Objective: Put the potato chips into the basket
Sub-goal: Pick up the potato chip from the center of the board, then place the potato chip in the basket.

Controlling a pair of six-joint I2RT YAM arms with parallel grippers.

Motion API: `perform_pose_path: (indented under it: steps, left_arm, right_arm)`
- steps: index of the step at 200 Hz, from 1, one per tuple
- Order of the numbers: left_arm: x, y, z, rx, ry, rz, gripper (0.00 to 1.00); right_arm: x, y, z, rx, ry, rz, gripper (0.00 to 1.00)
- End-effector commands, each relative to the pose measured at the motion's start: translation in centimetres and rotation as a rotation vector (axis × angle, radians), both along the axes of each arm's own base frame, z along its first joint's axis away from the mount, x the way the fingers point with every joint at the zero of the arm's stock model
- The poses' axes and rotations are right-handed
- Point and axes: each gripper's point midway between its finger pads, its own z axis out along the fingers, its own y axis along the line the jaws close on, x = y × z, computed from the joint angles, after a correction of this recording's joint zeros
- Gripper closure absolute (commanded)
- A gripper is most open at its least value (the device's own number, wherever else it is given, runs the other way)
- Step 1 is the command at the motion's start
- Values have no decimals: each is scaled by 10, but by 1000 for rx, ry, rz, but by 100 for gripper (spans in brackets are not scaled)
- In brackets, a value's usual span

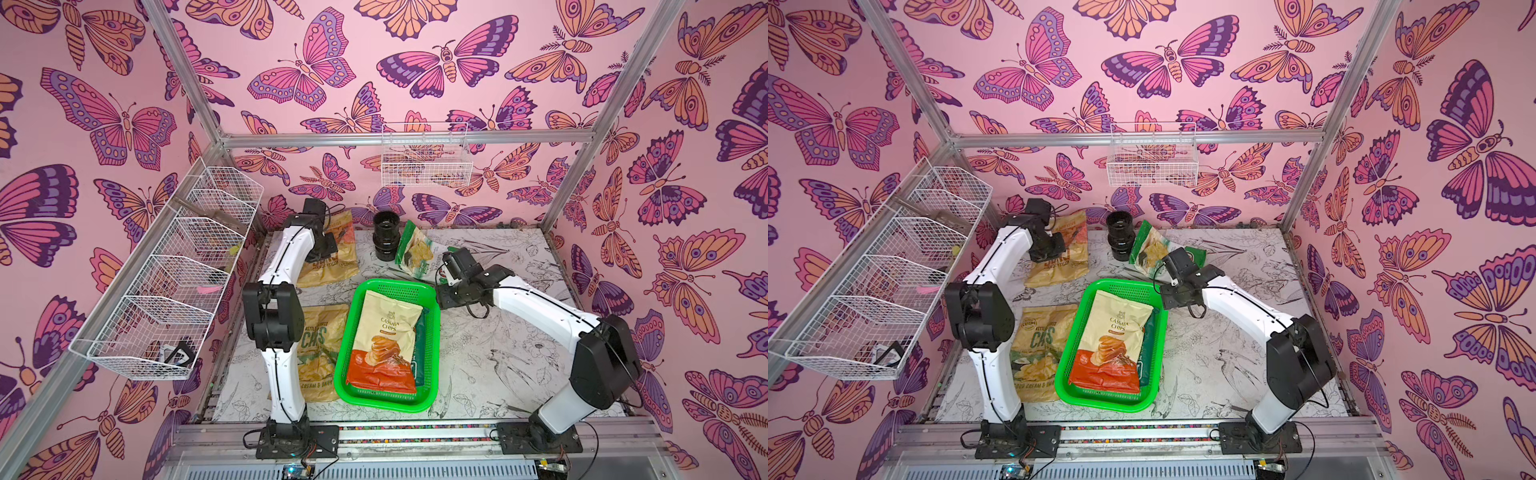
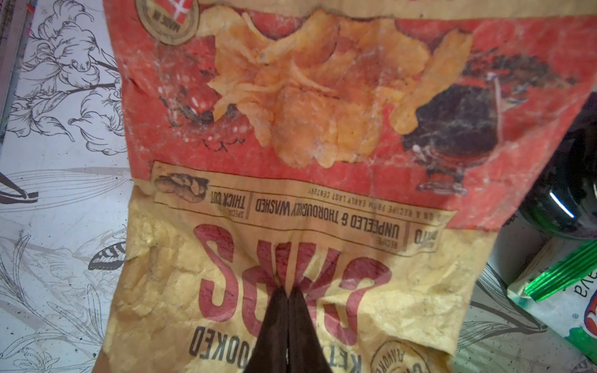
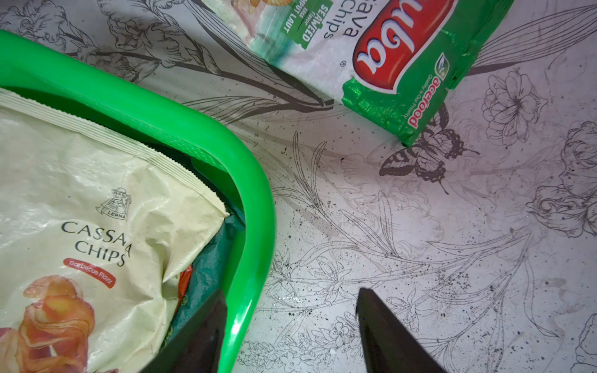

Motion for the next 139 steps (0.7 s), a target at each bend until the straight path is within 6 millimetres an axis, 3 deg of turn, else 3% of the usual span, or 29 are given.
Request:
perform_pose_path:
  steps: [1, 68, 139]
  left_arm:
    - [-14, -9, 29, -11, -48, -14, 100]
    - [-64, -39, 69, -12, -109, -66, 100]
    - [-150, -96, 68, -75, -90, -117, 100]
  right_arm:
    - [0, -3, 6, 24, -8, -18, 33]
    - [3, -6, -3, 54, 25, -50, 33]
    - [11, -20, -11, 81, 62, -115, 33]
